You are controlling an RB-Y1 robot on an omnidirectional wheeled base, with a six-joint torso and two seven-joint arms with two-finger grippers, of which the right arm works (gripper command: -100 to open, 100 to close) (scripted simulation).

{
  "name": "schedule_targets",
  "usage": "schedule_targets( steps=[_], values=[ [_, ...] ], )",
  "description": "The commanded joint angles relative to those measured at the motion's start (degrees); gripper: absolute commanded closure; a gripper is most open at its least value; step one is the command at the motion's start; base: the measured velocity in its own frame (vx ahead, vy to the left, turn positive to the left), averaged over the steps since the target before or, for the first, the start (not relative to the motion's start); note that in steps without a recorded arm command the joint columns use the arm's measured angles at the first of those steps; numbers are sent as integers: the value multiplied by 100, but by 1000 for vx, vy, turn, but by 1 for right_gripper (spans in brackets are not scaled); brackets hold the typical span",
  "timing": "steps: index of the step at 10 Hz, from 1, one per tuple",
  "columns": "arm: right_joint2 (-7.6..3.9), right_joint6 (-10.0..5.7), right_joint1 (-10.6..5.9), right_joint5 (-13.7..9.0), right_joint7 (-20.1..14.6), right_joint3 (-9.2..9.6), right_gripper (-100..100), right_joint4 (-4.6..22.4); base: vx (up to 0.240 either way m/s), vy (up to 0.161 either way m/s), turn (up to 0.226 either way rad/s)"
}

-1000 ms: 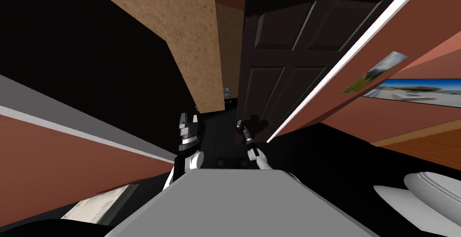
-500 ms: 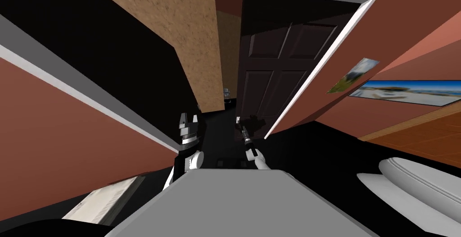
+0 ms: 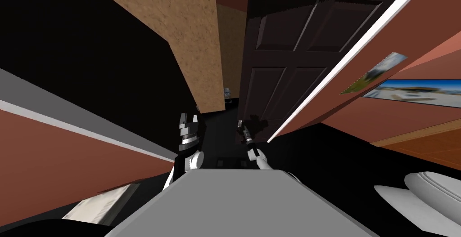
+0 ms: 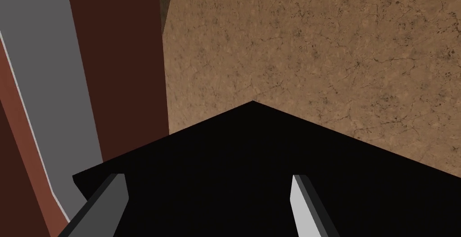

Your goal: Push the door open

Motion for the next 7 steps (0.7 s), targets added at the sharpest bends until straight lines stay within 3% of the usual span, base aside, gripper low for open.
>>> schedule_targets(
  steps=[1,4,6,7],
  values=[
    [-13,1,25,-5,7,-11,-100,-34,179,30,28],
    [44,-31,26,-20,25,-40,-100,-18,175,43,22],
    [153,-54,26,-32,38,-62,-100,-7,211,30,24],
    [122,-88,-16,-35,39,-65,-100,75,78,-2,-6]
  ],
)
